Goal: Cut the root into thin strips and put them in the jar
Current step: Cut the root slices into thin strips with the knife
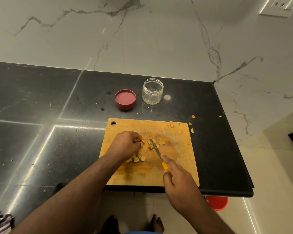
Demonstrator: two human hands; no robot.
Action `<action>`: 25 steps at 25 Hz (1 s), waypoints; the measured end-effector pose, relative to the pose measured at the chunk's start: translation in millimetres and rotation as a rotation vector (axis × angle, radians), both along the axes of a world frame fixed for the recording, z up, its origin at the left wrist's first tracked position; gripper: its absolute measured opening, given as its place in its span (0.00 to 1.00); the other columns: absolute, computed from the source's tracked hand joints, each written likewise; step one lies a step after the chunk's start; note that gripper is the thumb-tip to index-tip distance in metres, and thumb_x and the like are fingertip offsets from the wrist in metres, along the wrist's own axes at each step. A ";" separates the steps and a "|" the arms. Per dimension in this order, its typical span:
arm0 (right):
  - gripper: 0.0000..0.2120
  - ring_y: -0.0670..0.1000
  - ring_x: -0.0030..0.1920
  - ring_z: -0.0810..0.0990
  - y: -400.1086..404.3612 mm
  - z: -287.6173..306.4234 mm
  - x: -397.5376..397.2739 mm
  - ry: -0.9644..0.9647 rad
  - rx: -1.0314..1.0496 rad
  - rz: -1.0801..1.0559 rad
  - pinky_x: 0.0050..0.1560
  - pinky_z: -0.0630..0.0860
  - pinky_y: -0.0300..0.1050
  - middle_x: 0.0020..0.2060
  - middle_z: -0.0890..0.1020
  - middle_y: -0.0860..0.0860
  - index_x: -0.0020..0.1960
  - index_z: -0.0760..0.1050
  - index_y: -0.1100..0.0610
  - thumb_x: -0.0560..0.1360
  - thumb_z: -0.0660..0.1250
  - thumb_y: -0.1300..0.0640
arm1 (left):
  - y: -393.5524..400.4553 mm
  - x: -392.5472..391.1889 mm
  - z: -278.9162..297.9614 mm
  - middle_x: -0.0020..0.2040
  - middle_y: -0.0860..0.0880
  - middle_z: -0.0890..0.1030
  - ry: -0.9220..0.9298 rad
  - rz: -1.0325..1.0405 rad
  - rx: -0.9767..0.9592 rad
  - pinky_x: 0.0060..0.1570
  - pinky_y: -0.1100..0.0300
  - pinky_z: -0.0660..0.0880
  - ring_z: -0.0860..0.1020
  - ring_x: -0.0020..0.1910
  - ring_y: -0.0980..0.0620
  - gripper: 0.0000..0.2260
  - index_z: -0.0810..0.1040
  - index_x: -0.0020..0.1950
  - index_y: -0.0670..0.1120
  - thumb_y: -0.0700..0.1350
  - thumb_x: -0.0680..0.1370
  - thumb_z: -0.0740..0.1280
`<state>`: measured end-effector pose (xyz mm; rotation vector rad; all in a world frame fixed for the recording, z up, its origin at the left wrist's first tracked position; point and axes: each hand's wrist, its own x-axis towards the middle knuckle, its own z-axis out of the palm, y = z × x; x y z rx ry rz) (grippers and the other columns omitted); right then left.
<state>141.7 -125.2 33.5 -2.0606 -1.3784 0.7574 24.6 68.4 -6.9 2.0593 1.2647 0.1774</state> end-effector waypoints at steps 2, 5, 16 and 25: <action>0.23 0.39 0.60 0.71 -0.2 -1.7 1.6 -0.009 -0.013 0.006 0.58 0.70 0.33 0.67 0.72 0.41 0.78 0.59 0.45 0.83 0.55 0.54 | 1.3 0.8 0.1 0.52 0.54 0.83 0.010 0.001 0.006 0.39 0.69 0.72 0.77 0.46 0.59 0.10 0.83 0.60 0.51 0.46 0.79 0.70; 0.23 0.39 0.53 0.72 -0.6 -2.4 2.8 -0.007 -0.025 0.007 0.51 0.70 0.33 0.65 0.74 0.42 0.77 0.59 0.43 0.83 0.55 0.54 | 2.4 0.4 0.6 0.49 0.55 0.82 0.014 0.001 0.004 0.38 0.69 0.72 0.76 0.44 0.60 0.08 0.83 0.57 0.51 0.45 0.79 0.70; 0.23 0.38 0.57 0.72 8.5 -8.7 -2.9 -0.008 -0.078 0.073 0.52 0.66 0.26 0.68 0.73 0.45 0.77 0.61 0.47 0.83 0.54 0.55 | 3.6 -0.5 4.3 0.55 0.53 0.83 0.000 -0.018 -0.002 0.35 0.72 0.66 0.75 0.45 0.60 0.11 0.83 0.61 0.50 0.45 0.80 0.69; 0.23 0.37 0.49 0.73 7.9 -6.7 1.0 0.039 -0.016 0.014 0.48 0.66 0.26 0.66 0.75 0.45 0.77 0.61 0.46 0.83 0.55 0.55 | 4.9 -0.7 2.5 0.48 0.56 0.81 -0.007 0.019 -0.041 0.34 0.70 0.69 0.76 0.43 0.62 0.09 0.83 0.59 0.51 0.45 0.79 0.71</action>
